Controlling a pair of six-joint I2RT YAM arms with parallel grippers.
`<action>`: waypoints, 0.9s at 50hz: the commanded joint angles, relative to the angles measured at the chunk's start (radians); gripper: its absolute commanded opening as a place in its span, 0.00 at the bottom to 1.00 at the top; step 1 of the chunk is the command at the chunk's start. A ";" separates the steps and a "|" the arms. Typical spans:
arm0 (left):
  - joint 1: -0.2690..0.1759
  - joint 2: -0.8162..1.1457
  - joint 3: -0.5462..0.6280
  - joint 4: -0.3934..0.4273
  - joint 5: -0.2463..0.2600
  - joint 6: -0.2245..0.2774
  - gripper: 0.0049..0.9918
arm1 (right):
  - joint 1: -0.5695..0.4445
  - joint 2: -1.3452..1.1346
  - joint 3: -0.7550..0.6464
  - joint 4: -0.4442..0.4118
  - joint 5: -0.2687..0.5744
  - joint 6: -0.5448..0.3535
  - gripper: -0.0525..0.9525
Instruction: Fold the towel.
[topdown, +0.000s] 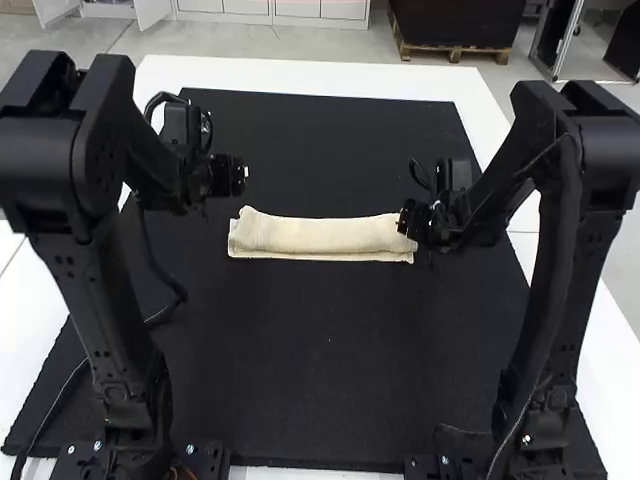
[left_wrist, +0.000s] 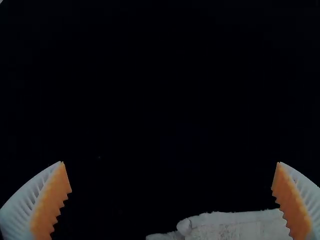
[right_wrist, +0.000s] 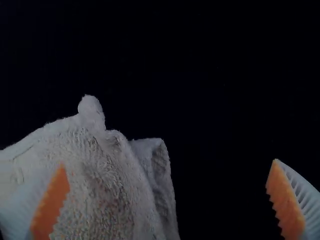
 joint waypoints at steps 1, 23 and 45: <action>-0.015 -0.056 0.017 -0.014 -0.029 -0.001 0.95 | 0.003 -0.077 0.047 -0.025 -0.061 0.048 0.95; -0.021 -0.260 -0.029 -0.081 -0.037 -0.003 0.95 | -0.123 -0.085 0.067 -0.080 -0.349 0.164 0.95; -0.032 -0.489 -0.100 -0.155 -0.051 -0.012 0.95 | -0.142 -0.037 0.038 -0.091 -0.400 0.152 0.95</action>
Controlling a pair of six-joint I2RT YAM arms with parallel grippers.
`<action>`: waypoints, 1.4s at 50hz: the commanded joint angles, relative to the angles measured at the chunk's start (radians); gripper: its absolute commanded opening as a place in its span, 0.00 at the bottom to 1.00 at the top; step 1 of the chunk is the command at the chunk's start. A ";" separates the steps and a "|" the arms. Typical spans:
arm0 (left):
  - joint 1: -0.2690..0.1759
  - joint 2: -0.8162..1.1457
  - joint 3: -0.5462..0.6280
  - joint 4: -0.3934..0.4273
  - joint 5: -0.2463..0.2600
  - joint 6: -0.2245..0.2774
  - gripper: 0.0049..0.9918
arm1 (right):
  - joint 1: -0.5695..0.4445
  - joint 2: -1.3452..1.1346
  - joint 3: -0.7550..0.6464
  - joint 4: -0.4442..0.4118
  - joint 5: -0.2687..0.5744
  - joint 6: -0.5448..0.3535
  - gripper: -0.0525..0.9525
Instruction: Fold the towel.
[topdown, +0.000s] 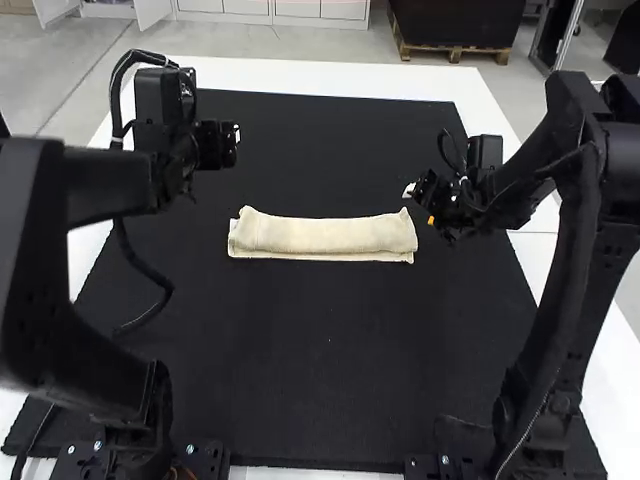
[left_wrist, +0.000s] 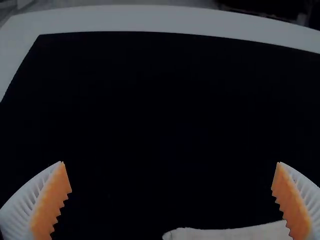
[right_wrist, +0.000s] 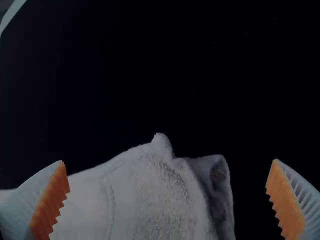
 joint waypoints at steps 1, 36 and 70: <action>-0.017 -0.069 -0.016 0.000 -0.019 -0.009 0.95 | 0.000 0.033 -0.010 0.009 -0.029 0.003 0.95; -0.113 -0.320 -0.084 -0.063 -0.091 -0.016 0.95 | 0.063 0.108 -0.007 0.034 -0.030 0.013 0.95; -0.113 -0.366 -0.090 -0.082 -0.089 -0.016 0.95 | 0.083 0.174 -0.010 0.045 -0.012 0.013 0.83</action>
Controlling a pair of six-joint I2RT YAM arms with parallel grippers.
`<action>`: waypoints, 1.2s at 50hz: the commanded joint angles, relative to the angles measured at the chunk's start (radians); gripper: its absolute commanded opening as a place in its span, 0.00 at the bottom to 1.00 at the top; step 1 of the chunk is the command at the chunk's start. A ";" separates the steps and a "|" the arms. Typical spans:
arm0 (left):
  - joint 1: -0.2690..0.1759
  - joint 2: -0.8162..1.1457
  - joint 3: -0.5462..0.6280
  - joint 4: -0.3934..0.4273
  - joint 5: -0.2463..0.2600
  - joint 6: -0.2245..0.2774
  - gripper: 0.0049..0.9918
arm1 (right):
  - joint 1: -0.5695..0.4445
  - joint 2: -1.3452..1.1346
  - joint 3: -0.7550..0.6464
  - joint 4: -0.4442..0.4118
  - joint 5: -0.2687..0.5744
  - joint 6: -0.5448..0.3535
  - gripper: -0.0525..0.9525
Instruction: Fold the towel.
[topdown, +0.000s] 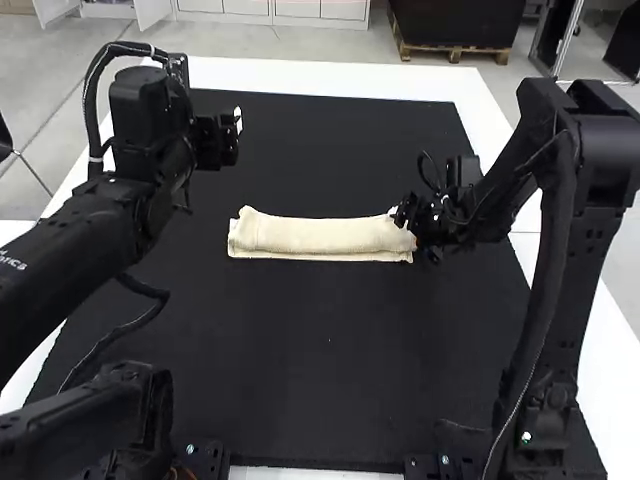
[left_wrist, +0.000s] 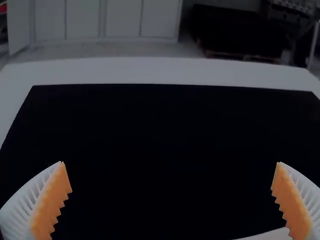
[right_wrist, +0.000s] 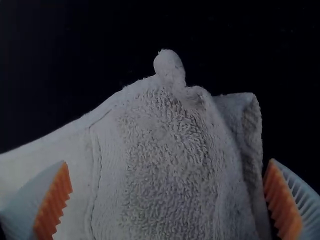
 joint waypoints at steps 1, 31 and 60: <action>-0.008 -0.028 -0.007 0.003 -0.013 -0.008 0.95 | 0.006 0.054 -0.004 -0.006 0.002 0.006 0.78; -0.008 -0.114 -0.023 -0.030 -0.040 -0.008 0.95 | 0.006 0.108 0.006 -0.007 0.016 -0.013 0.05; -0.008 -0.427 -0.135 -0.110 -0.151 -0.003 0.95 | -0.069 0.085 0.019 -0.021 0.025 -0.052 0.05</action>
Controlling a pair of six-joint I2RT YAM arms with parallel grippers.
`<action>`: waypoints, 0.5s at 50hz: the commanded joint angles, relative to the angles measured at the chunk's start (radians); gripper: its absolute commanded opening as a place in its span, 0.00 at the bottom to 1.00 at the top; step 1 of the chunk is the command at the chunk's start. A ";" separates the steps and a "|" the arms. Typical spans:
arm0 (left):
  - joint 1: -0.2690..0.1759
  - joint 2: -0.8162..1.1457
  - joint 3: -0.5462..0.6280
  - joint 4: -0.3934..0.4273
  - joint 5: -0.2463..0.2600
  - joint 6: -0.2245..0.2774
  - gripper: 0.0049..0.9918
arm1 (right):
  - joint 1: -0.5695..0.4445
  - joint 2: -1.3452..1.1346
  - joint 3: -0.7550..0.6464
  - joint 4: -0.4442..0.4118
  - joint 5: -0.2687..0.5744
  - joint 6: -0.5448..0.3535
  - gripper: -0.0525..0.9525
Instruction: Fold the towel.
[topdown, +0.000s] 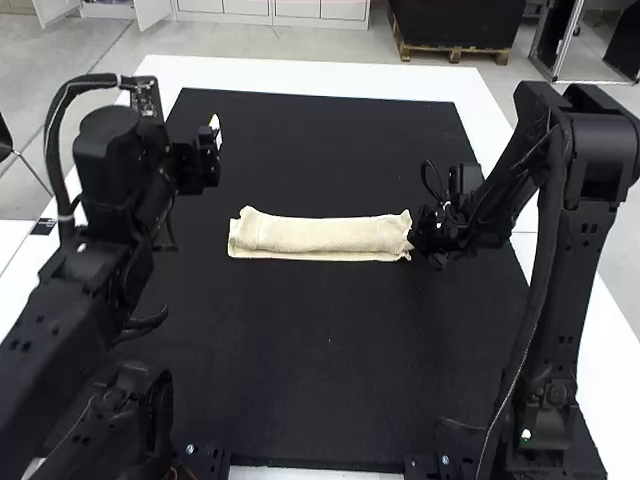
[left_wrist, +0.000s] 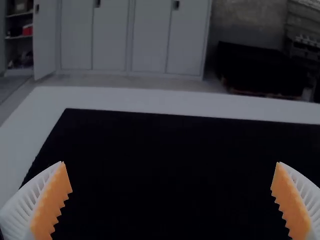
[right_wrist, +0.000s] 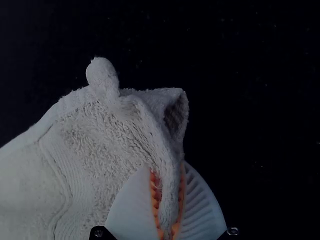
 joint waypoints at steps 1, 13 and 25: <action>-0.008 -0.065 0.001 -0.011 -0.044 -0.002 0.95 | -0.039 0.030 0.011 -0.024 -0.003 -0.038 0.05; -0.004 -0.157 -0.017 -0.021 -0.077 0.009 0.95 | -0.093 -0.017 0.038 -0.077 -0.003 -0.066 0.05; -0.004 -0.177 -0.027 -0.024 -0.077 0.013 0.95 | -0.103 -0.086 0.044 -0.107 -0.003 -0.070 0.05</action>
